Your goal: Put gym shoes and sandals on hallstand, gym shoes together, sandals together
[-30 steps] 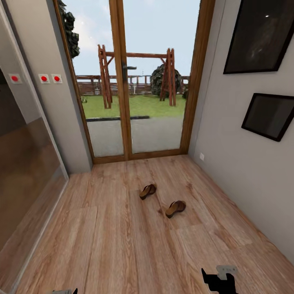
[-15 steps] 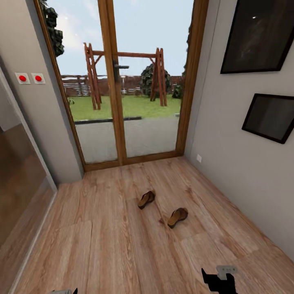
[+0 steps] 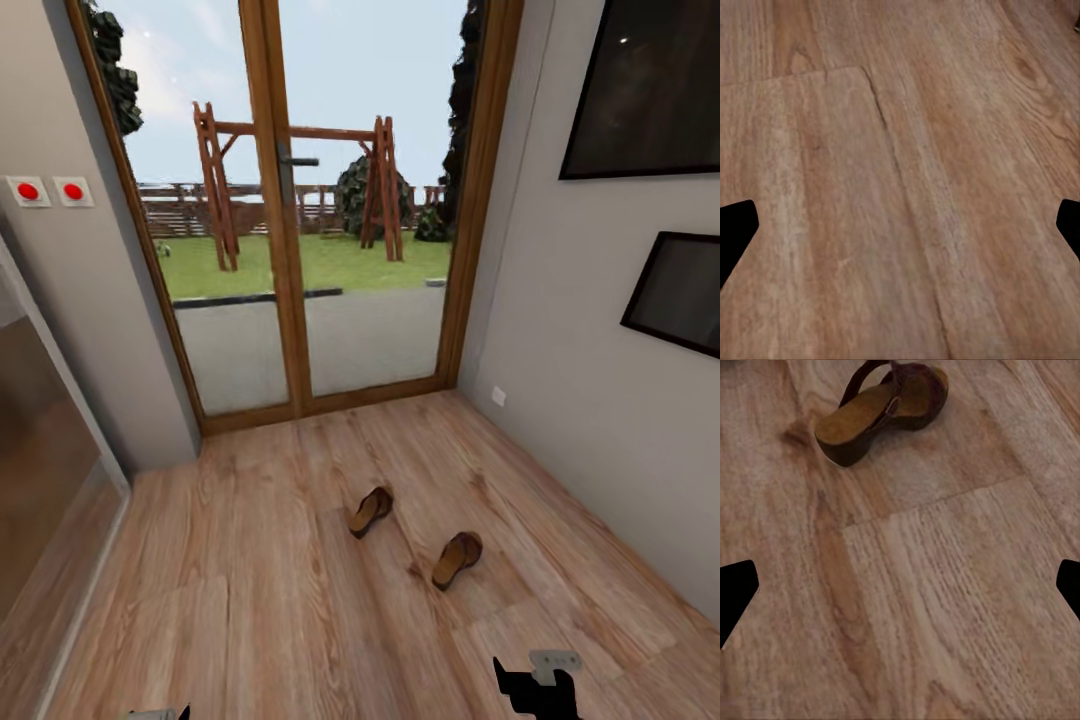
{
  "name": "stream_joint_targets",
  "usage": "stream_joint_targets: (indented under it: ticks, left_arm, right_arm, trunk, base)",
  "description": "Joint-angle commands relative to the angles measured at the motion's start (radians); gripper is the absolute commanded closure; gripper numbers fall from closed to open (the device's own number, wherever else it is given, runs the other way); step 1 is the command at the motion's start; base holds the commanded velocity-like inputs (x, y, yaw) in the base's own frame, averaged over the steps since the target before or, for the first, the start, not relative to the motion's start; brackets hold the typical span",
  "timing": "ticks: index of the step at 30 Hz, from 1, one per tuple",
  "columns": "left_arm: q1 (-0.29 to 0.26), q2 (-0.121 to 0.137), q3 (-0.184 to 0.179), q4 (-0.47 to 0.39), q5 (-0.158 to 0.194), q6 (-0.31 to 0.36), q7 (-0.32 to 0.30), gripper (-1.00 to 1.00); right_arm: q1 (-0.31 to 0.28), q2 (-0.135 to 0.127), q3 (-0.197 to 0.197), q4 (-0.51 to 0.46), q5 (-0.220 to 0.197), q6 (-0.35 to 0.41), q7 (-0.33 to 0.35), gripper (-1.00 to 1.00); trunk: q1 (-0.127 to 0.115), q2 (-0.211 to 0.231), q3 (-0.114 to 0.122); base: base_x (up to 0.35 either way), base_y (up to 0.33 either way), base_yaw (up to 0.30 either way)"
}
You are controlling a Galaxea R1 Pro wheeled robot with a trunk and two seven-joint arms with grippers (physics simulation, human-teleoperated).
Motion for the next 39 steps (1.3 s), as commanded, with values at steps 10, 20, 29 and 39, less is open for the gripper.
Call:
stream_joint_targets:
  ticks: [10,20,29,39]
  left_arm:
    - [0.0,0.0,0.002,0.001,0.01,0.0,-0.01,-1.0]
    - [0.0,0.0,0.002,0.001,0.01,0.0,-0.01,-1.0]
    - [0.0,0.0,0.002,0.001,0.01,0.0,-0.01,-1.0]
    - [0.0,0.0,0.002,0.001,0.01,0.0,-0.01,-1.0]
  right_arm:
    - [-0.001,0.0,-0.005,0.001,0.0,-0.004,0.006,-1.0]
    - [-0.001,0.0,-0.005,0.001,0.0,-0.004,0.006,-1.0]
    - [-0.001,-0.001,-0.005,0.001,-0.001,-0.004,0.006,-1.0]
    - [-0.001,-0.001,-0.005,0.001,-0.001,-0.004,0.004,-1.0]
  trunk:
    - [0.0,0.0,-0.001]
    - [0.0,0.0,-0.001]
    - [0.0,0.0,-0.001]
    - [0.0,0.0,-0.001]
  base:
    - [0.283,0.233,-0.241]
    - [0.282,0.235,-0.261]
    - [0.208,0.243,-0.262]
    - [0.073,0.111,-0.262]
